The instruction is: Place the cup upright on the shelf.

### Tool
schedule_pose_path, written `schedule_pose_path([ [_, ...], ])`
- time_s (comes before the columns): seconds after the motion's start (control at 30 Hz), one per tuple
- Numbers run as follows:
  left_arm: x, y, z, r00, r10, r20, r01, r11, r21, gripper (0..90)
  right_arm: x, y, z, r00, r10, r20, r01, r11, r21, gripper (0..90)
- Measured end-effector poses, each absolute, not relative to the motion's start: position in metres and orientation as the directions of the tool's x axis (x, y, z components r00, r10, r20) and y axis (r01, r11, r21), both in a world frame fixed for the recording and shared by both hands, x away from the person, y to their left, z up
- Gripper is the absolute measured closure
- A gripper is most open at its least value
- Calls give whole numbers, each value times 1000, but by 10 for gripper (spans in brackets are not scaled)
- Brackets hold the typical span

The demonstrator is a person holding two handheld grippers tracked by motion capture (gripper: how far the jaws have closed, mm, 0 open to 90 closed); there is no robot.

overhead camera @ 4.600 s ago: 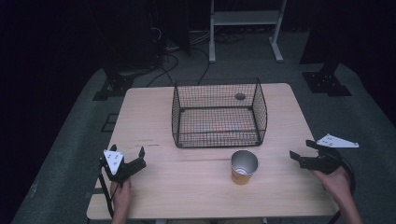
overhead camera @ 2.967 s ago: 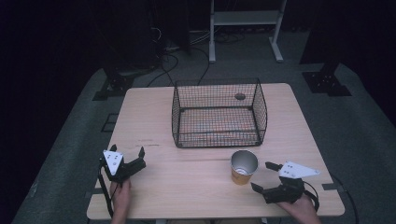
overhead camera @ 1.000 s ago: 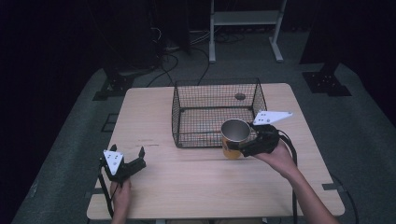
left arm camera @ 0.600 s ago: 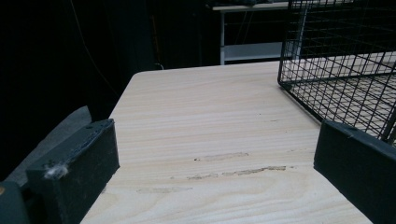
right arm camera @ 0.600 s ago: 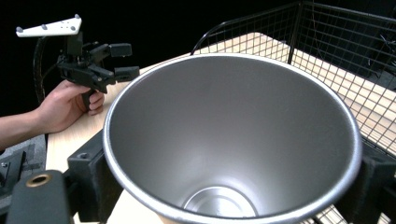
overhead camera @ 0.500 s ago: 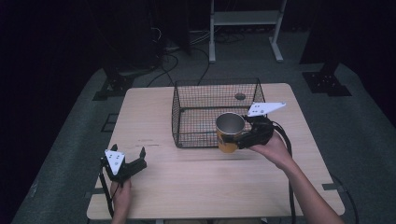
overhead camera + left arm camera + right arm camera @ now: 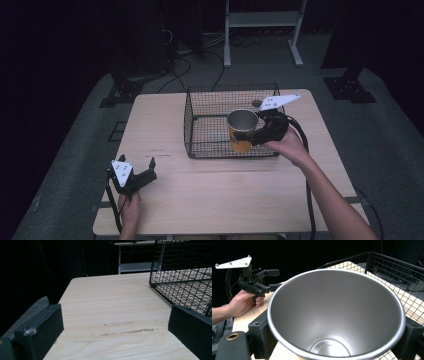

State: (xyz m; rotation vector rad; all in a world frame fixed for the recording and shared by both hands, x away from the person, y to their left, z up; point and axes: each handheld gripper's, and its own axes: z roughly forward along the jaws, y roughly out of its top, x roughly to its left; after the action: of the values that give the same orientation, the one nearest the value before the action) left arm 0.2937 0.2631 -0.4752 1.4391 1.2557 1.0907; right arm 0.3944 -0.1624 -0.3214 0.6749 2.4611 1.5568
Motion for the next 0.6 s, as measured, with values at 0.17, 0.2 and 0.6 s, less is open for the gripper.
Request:
schedule_pose_path([
  [0.17, 294, 263, -475, 92, 994, 51, 192, -68, 979, 0, 407, -157, -314, -891, 440, 112, 292, 367, 883, 120],
  [0.2, 294, 263, -475, 92, 994, 50, 191, -67, 979, 0, 409, -157, -313, -890, 442, 112, 293, 366, 883, 120],
  [0.6, 293, 263, -475, 97, 994, 56, 188, -73, 980, 0, 439, -151, -301, -884, 454, 113, 298, 359, 885, 119],
])
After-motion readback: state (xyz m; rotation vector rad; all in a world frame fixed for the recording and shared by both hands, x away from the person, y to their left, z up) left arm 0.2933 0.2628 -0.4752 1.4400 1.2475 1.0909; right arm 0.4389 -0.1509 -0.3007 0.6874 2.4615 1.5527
